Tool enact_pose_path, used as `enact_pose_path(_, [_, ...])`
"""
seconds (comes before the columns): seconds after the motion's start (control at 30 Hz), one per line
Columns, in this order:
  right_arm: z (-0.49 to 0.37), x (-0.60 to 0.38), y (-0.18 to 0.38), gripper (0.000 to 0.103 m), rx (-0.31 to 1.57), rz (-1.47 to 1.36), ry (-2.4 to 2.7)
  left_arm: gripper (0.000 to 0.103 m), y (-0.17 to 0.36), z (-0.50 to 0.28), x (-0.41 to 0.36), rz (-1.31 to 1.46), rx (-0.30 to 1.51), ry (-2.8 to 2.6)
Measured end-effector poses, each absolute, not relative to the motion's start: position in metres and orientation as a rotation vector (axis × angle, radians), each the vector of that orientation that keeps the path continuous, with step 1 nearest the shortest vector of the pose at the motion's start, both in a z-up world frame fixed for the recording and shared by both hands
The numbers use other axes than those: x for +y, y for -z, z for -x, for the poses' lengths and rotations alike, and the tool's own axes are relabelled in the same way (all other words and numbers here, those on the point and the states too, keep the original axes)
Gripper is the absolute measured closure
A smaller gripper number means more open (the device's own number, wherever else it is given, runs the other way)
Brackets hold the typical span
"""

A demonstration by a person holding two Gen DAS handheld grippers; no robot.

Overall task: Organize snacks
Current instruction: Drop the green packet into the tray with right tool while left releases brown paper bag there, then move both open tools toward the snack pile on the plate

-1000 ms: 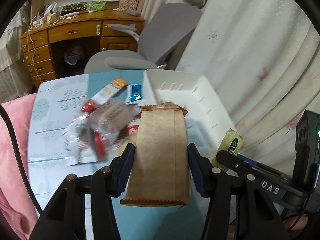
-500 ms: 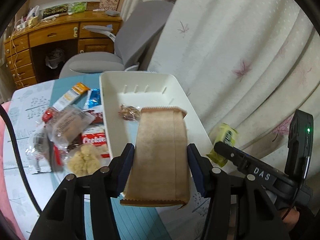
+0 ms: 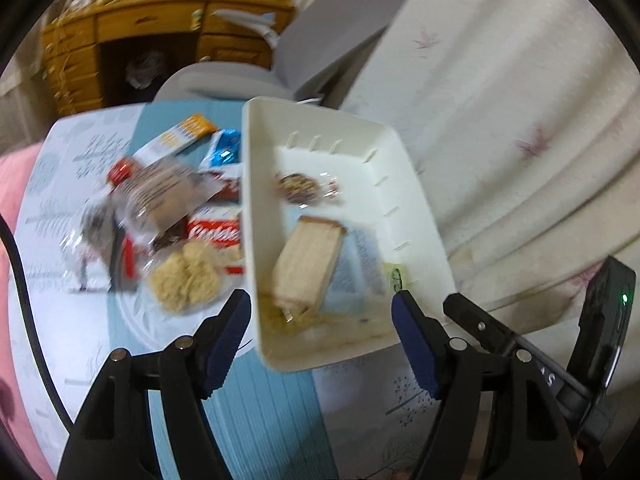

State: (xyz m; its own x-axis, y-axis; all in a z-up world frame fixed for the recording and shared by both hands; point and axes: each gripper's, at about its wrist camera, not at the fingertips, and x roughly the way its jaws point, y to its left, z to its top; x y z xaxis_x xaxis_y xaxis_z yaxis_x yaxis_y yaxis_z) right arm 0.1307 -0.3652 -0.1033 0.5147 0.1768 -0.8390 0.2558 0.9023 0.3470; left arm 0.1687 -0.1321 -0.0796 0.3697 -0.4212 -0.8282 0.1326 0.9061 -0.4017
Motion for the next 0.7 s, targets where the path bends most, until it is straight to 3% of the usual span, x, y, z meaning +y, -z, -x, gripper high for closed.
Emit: enact_pose_path(0.7, [-0.133, -0.259, 0.121, 0.033, 1.15, -0.356, -0.132, 0.028, 0.137, -0.102, -0.013, 0.337, 1.314, 0.11])
